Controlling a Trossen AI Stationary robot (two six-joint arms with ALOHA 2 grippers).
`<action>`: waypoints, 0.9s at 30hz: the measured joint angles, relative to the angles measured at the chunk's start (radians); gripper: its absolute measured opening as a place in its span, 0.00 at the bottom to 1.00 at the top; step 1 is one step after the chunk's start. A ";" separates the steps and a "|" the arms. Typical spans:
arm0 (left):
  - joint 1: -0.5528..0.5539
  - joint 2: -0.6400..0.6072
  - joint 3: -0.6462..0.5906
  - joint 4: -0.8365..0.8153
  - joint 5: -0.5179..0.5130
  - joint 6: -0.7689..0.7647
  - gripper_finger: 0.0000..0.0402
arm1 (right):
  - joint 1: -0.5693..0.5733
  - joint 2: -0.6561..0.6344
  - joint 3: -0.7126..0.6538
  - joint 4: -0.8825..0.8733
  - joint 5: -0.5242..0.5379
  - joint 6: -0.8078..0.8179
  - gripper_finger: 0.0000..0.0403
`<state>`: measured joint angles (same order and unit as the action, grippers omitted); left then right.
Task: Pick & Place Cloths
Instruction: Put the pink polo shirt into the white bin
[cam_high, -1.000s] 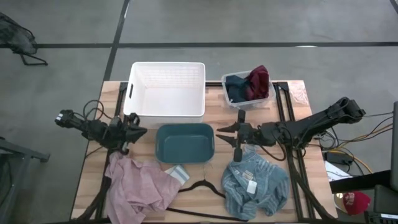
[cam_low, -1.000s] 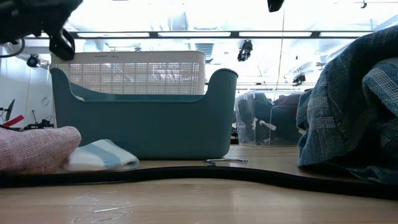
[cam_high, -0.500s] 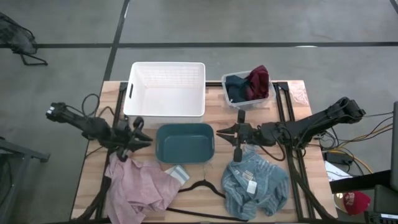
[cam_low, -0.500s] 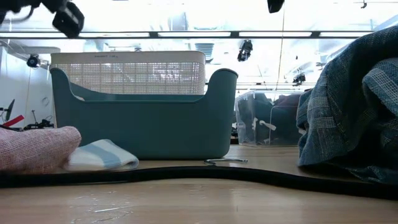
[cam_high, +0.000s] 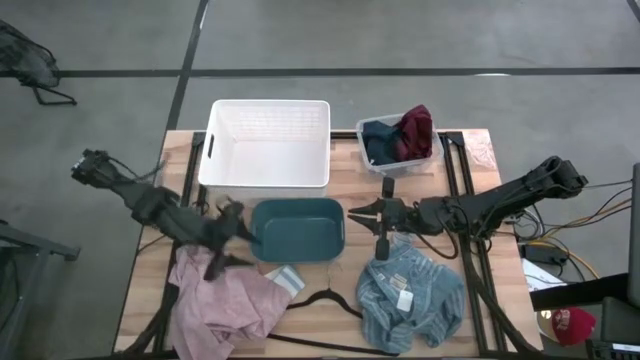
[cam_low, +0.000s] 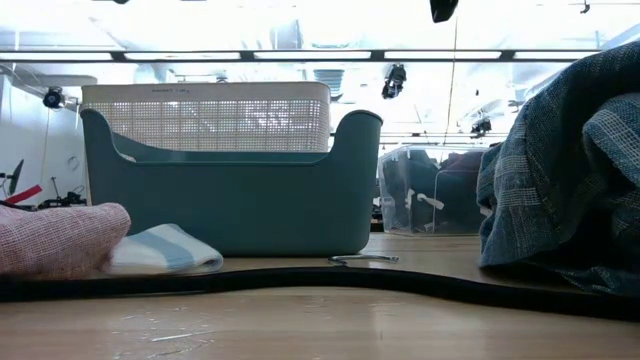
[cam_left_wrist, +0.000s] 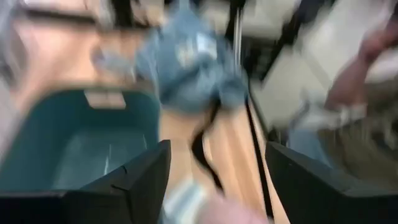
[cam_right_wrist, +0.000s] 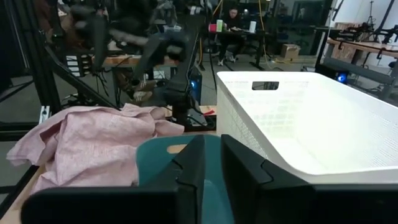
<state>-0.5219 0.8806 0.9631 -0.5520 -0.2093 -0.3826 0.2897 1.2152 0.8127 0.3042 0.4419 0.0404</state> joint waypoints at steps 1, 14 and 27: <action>-0.021 0.032 0.037 -0.061 0.002 -0.028 0.67 | 0.000 0.000 0.000 0.000 0.000 0.002 0.12; -0.263 0.307 0.211 -0.359 0.019 -0.478 0.67 | 0.000 0.000 -0.002 0.002 0.000 0.035 0.20; -0.457 0.518 0.196 -0.437 0.060 -0.934 0.67 | 0.000 0.000 -0.002 0.001 0.000 0.031 0.25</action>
<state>-0.9790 1.3984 1.1595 -0.9887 -0.1494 -1.3168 0.2897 1.2152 0.8112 0.3054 0.4423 0.0714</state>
